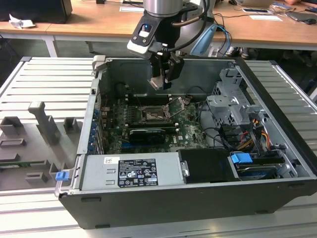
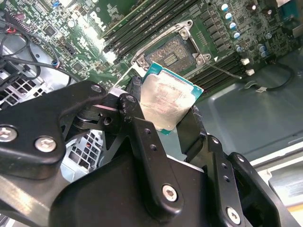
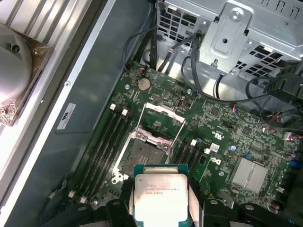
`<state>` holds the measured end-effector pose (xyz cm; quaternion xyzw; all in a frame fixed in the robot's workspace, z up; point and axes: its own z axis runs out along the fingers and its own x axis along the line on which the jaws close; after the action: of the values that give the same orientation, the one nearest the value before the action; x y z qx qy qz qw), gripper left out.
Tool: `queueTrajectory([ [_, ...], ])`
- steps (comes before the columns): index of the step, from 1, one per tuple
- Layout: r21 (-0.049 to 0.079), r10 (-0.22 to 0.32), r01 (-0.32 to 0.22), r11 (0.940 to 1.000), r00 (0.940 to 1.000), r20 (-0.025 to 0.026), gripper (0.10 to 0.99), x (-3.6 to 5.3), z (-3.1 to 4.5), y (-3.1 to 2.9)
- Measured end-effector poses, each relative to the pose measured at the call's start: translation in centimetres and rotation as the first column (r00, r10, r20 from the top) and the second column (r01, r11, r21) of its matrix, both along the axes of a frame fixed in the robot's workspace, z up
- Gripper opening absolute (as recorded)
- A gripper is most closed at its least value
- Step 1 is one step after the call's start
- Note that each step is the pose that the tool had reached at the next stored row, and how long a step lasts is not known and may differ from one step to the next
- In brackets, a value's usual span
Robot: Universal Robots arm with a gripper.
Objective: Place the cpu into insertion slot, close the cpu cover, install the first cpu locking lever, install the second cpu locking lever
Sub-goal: 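Place the cpu into insertion slot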
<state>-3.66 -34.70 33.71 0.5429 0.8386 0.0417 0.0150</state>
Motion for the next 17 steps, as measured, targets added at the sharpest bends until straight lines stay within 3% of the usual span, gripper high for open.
queueTrajectory([
  [13,0.000,-0.011,0.011,0.9999,0.9999,-0.0006,0.541,-0.01,-0.90,-0.01],
  [15,0.000,-0.011,0.011,0.9999,0.9999,-0.0081,0.541,0.00,-1.39,-0.02],
  [17,0.001,-0.011,0.011,0.9999,0.9999,-0.0100,0.541,-0.01,-2.11,-0.05],
])
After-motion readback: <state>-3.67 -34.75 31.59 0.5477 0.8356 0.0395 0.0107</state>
